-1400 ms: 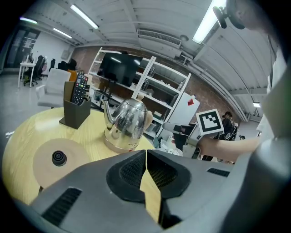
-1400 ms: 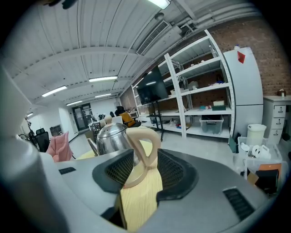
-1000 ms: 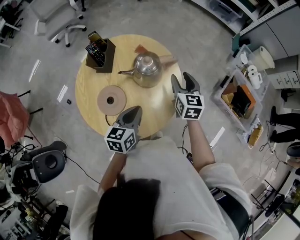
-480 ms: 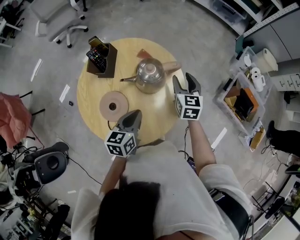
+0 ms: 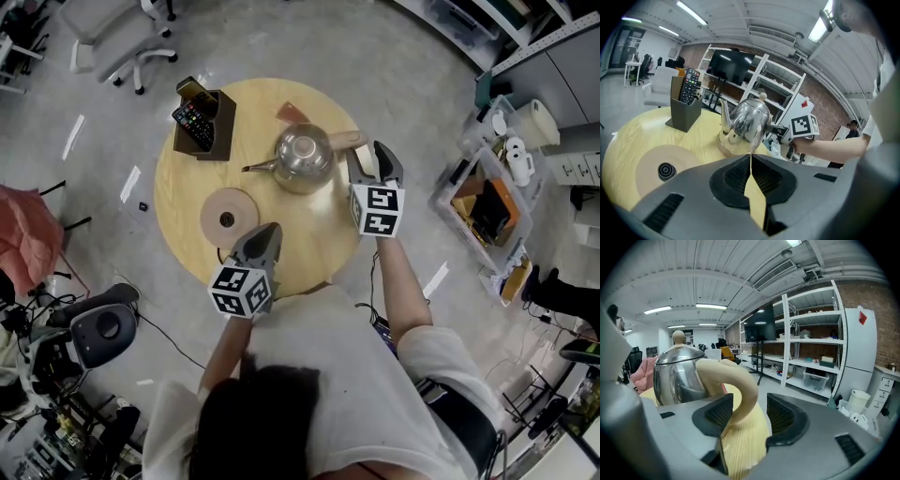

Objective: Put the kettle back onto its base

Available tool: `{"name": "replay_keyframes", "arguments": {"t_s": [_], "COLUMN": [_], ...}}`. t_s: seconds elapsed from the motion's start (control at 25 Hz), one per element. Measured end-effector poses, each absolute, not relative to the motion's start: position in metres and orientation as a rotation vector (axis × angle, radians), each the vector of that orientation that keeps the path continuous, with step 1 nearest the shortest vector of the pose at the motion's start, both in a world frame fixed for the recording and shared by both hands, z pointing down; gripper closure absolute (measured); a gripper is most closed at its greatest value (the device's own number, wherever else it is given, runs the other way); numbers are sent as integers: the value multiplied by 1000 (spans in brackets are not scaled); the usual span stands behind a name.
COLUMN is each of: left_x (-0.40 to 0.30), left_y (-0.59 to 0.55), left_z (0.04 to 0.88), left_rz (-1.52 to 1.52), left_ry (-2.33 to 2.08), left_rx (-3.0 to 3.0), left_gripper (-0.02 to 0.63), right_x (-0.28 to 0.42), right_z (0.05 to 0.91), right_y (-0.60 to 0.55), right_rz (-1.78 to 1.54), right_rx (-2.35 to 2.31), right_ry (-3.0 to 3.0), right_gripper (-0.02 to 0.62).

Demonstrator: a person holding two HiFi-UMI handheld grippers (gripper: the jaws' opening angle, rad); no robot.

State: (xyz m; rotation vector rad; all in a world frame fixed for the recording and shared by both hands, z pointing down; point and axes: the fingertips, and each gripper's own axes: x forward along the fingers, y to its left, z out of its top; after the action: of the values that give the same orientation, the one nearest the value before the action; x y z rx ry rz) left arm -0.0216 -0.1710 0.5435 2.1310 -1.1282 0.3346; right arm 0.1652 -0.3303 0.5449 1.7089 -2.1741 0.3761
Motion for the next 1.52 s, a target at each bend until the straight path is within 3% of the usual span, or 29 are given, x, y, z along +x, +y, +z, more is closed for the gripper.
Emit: {"name": "replay_keyframes", "arguments": {"t_s": [1.52], "left_x": [-42], "left_y": [-195], "left_z": [559], "left_rz": [318], "left_ry": [-1177], "left_rx": [2042], "left_gripper": [577], "right_x": [156], "right_z": [564], "right_y": [-377], "right_rz": [286], "right_rx": [1711], "right_ry": [-2152], "right_gripper": [382]}}
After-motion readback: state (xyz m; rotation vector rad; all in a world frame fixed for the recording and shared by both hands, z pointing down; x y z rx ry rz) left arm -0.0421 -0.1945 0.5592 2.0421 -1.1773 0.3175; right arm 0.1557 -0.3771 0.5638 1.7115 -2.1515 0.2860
